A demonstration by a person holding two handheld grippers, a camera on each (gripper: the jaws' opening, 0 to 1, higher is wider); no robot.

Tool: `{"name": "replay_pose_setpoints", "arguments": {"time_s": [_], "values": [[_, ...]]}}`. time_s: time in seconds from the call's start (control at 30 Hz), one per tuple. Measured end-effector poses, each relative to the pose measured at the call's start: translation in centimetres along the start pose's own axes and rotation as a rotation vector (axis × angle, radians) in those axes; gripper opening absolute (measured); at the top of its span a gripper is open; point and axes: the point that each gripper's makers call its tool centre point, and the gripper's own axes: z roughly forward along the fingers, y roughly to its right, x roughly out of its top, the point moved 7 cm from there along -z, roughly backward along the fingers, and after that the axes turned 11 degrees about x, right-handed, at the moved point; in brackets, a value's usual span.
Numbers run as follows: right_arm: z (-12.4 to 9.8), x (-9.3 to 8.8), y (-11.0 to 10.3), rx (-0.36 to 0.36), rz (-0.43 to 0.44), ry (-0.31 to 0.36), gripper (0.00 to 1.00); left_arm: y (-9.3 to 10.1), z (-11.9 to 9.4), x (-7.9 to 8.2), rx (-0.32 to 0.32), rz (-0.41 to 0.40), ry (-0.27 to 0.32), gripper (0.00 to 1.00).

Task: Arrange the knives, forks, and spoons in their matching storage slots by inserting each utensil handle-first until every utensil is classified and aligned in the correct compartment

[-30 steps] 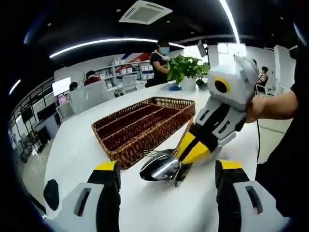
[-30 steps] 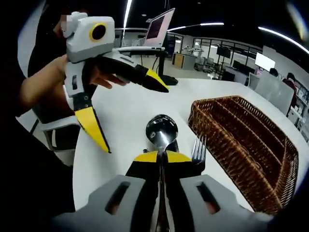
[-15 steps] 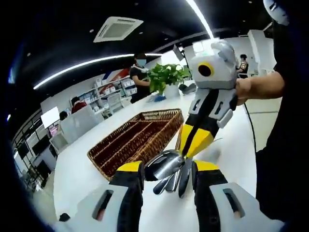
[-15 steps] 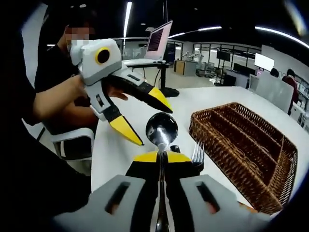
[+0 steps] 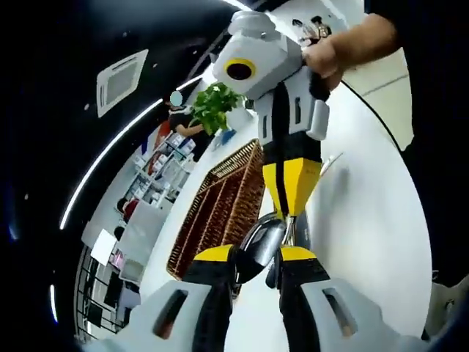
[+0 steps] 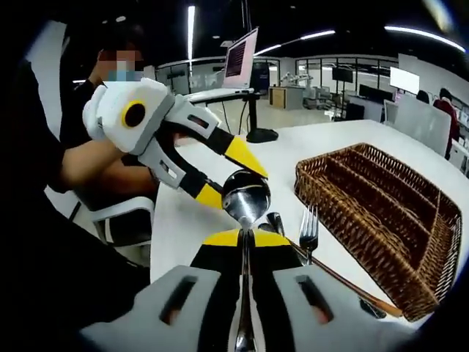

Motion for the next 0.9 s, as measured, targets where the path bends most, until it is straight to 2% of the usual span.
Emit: {"name": "replay_pose_setpoints", "arguments": {"time_s": [0.17, 0.4, 0.83, 0.9], "values": [[-0.2, -0.4, 0.1, 0.014, 0.014, -0.002, 0.02, -0.1, 0.0, 0.0, 0.004, 0.071, 0.008, 0.13], [-0.4, -0.8, 0.2, 0.016, 0.024, -0.011, 0.02, -0.3, -0.1, 0.2, -0.029, 0.074, 0.036, 0.04], [-1.7, -0.3, 0.2, -0.005, -0.007, -0.006, 0.02, -0.5, -0.7, 0.6, -0.071, -0.127, 0.1, 0.01], [-1.8, -0.2, 0.1, -0.001, -0.011, -0.008, 0.02, -0.4, -0.9, 0.7, -0.092, -0.195, 0.116, 0.01]]}}
